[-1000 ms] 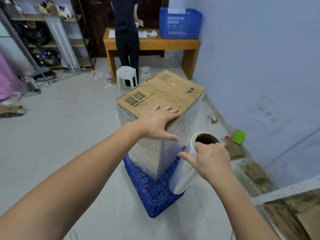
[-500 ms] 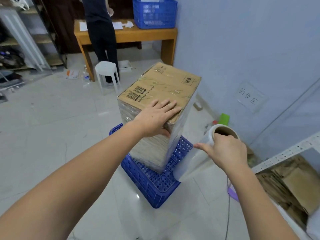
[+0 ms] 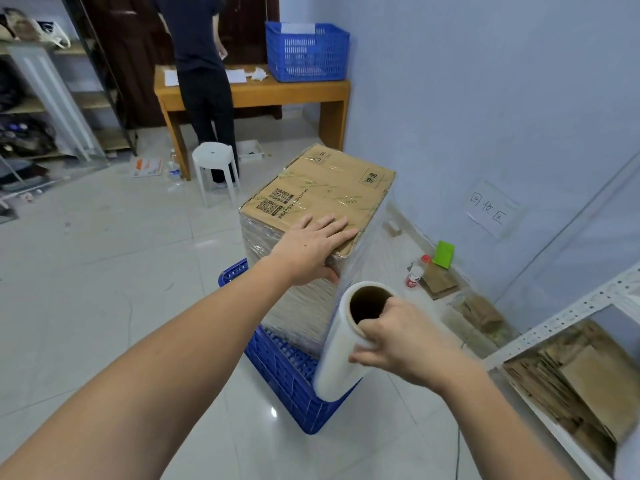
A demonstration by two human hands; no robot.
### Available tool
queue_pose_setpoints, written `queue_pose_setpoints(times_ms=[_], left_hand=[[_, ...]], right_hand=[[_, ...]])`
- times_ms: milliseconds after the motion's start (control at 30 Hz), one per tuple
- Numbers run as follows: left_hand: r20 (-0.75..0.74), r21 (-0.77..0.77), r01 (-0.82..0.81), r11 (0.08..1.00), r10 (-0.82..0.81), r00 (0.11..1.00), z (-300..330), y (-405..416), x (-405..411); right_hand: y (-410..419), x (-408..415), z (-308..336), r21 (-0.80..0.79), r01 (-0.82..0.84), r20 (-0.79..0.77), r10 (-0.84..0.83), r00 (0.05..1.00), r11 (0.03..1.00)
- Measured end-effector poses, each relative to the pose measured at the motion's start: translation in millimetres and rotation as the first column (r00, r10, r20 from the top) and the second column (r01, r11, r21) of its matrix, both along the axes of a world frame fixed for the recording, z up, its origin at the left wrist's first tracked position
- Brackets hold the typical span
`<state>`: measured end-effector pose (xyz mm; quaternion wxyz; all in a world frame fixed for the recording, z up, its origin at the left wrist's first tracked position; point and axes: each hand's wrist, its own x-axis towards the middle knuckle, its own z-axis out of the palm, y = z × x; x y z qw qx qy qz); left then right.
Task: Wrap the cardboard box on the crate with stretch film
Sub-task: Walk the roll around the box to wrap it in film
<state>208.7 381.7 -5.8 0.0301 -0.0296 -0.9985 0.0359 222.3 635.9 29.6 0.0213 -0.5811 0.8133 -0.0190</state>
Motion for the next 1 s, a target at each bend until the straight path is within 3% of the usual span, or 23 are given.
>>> queue_pose_setpoints(times_ms=[167,300,533,700,767,867,1000], left_hand=[[-0.013,-0.013,-0.008,1.0,0.008,1.0,-1,2,1],[-0.004,0.005,-0.024,1.0,0.024,1.0,1,-1,0],[0.013,0.008,-0.023,1.0,0.023,1.0,5,-2,2],[0.032,0.011,-0.007,1.0,0.007,0.999,5,-4,1],[0.06,0.002,0.024,1.0,-0.024,0.998,9,-11,0],[0.109,0.003,0.141,0.99,-0.141,0.984,20,-35,-3],[0.133,-0.035,0.34,0.94,-0.333,0.934,35,-75,-14]], right_hand=[[-21,24,1,0.028,-0.1,0.067,0.098,0.993,0.995],[-30,33,8,0.095,-0.042,0.086,0.034,0.996,0.995],[-42,58,-2,-0.019,0.143,0.004,-0.143,0.99,0.99],[-40,63,10,-0.038,0.263,0.154,-0.254,0.955,0.964],[-46,68,16,-0.043,0.318,0.18,-0.306,0.935,0.947],[-61,79,19,0.014,0.401,0.094,-0.4,0.912,0.916],[-88,78,19,0.082,0.604,-0.015,-0.605,0.796,0.793]])
